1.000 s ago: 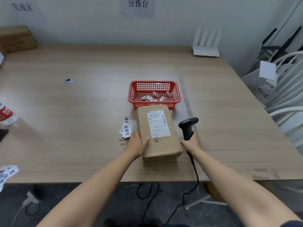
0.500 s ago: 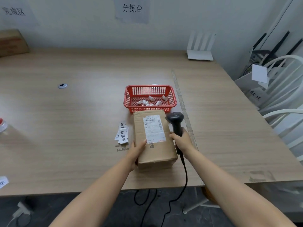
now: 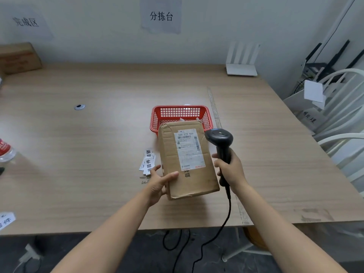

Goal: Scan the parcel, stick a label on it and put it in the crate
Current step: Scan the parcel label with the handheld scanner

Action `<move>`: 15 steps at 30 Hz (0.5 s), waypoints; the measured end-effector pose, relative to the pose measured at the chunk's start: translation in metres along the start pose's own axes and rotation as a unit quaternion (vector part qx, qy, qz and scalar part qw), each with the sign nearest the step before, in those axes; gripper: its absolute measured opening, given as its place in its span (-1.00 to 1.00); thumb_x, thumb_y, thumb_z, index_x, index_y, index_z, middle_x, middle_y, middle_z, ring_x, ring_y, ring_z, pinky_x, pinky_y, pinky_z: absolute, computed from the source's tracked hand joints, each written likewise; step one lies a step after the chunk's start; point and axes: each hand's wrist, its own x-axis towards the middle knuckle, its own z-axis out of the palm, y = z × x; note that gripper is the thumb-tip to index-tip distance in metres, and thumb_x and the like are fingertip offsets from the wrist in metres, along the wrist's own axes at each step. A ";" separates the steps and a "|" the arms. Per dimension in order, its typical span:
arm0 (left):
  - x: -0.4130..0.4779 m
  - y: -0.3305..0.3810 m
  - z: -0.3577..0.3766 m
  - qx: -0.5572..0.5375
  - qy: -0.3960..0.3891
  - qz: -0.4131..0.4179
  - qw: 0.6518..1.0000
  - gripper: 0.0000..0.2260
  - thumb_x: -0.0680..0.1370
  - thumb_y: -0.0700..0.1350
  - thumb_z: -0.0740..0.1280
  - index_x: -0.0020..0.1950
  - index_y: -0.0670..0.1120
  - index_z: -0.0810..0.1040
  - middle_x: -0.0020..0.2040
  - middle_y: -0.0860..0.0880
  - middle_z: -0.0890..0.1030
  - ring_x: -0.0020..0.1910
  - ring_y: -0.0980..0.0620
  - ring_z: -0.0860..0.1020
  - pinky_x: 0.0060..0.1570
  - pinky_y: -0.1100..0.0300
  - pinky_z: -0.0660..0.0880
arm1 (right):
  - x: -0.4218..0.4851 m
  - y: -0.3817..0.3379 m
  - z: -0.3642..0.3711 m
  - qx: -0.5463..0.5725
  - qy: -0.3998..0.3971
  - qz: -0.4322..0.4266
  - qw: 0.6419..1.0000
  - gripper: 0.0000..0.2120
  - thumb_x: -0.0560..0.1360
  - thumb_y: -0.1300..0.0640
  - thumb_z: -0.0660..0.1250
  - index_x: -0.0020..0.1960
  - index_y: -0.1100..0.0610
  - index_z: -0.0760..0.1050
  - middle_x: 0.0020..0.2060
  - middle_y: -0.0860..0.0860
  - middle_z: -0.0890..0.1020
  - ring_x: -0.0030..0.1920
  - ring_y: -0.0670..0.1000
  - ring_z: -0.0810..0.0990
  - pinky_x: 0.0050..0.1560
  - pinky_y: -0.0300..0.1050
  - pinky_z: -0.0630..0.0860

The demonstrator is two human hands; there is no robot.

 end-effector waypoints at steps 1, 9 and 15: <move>0.000 0.001 0.001 -0.001 -0.001 0.001 1.000 -0.30 0.43 -0.23 0.42 0.42 0.01 0.08 0.03 0.03 0.55 -0.02 0.07 0.56 -0.15 0.03 0.55 | -0.005 -0.003 0.000 0.015 0.007 -0.004 1.000 -0.81 0.42 0.39 0.23 -0.13 0.11 0.42 -0.30 0.02 0.54 -0.43 -0.06 0.46 -0.53 -0.23 0.37; -0.002 0.005 0.013 0.027 -0.012 0.025 0.999 -0.35 0.43 -0.25 0.43 0.38 -0.04 0.13 0.00 -0.01 0.57 -0.04 0.05 0.56 0.03 -0.05 0.51 | -0.049 -0.024 0.014 0.094 -0.075 0.012 0.993 -0.89 0.47 0.28 0.29 -0.16 0.11 0.42 -0.39 0.03 0.48 -0.50 -0.10 0.44 -0.53 -0.26 0.41; -0.004 0.006 0.017 0.023 -0.012 0.030 0.999 -0.38 0.43 -0.24 0.42 0.36 -0.03 0.15 0.00 -0.02 0.56 -0.04 0.06 0.56 -0.03 0.01 0.53 | -0.057 -0.028 0.017 0.028 -0.041 -0.023 0.998 -0.80 0.46 0.24 0.32 -0.22 0.01 0.36 -0.38 0.00 0.47 -0.48 -0.05 0.41 -0.51 -0.19 0.37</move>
